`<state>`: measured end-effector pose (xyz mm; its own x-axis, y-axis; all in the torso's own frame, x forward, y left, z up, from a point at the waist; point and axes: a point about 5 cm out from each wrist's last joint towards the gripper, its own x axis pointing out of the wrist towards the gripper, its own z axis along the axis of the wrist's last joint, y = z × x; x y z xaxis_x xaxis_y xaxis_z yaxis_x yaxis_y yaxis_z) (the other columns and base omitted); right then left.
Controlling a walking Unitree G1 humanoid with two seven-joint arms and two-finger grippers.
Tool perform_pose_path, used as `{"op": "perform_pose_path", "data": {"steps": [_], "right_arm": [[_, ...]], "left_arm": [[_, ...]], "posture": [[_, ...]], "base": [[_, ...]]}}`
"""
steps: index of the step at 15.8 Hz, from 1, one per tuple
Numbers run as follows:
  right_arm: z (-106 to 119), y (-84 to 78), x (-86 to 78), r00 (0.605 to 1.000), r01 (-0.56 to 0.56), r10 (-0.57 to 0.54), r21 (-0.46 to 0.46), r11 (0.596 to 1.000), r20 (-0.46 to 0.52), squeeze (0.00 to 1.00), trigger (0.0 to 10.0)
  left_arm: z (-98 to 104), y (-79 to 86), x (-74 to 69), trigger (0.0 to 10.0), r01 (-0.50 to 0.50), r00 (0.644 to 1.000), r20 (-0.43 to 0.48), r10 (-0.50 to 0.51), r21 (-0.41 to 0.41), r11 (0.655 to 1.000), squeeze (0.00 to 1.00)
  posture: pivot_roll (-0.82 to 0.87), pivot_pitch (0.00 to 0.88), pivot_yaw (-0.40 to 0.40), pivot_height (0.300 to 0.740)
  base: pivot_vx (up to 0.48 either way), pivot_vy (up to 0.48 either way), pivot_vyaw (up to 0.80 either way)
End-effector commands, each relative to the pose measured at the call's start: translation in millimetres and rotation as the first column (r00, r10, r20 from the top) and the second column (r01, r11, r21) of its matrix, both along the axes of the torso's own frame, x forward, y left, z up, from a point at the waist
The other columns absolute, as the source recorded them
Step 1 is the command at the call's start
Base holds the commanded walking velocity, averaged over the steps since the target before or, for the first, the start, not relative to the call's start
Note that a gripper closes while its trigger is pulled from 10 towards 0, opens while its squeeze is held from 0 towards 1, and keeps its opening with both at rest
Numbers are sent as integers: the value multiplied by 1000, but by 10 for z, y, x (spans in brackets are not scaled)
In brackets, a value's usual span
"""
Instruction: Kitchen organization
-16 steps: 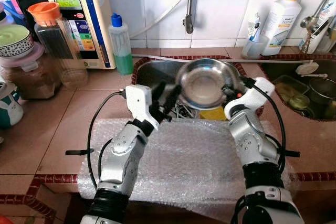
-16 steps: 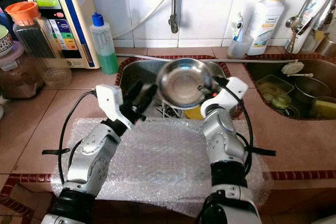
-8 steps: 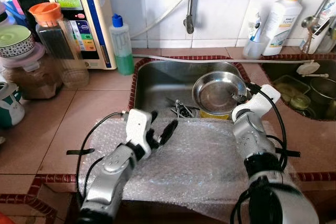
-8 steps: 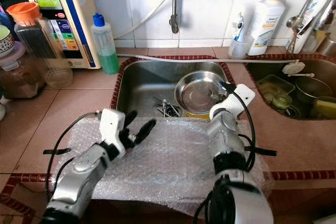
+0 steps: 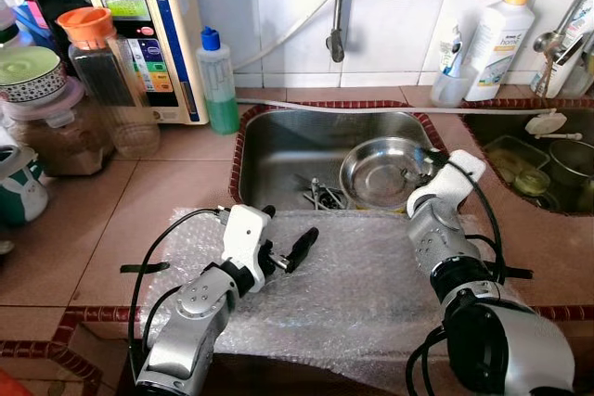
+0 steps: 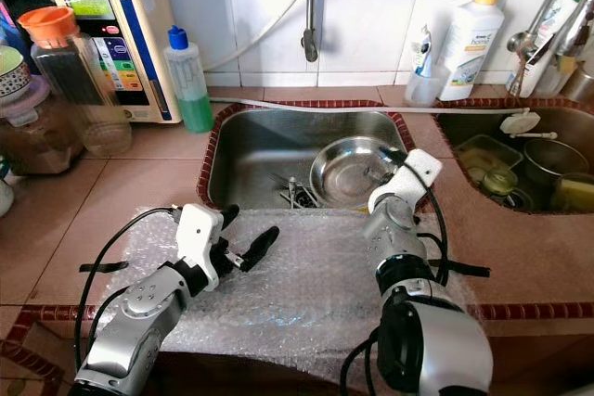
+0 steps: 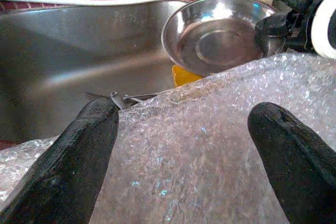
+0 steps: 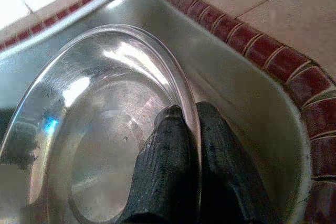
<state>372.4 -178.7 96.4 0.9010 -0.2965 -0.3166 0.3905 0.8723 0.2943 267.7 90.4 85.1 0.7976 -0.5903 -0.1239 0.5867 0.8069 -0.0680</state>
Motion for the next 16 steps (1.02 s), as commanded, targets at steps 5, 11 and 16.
{"op": "perform_pose_path", "data": {"steps": [5,11,16], "right_arm": [[-369,-9,-203,982,-117,96,-122,986,-163,0,275],[-471,-46,-271,967,-176,141,-153,972,-213,1000,10000],[-488,-45,-281,962,-196,158,-158,968,-223,1000,10000]], "left_arm": [[-25,-17,4,10000,-11,1000,-13,12,45,999,1000],[-48,-33,-5,10000,-12,1000,-22,13,62,998,1000],[-99,-50,-41,10000,16,999,-53,-12,81,997,1000]], "posture": [[51,9,57,740],[52,6,50,740],[52,7,47,740]], "base": [[0,0,0],[0,0,0],[0,0,0]]}}
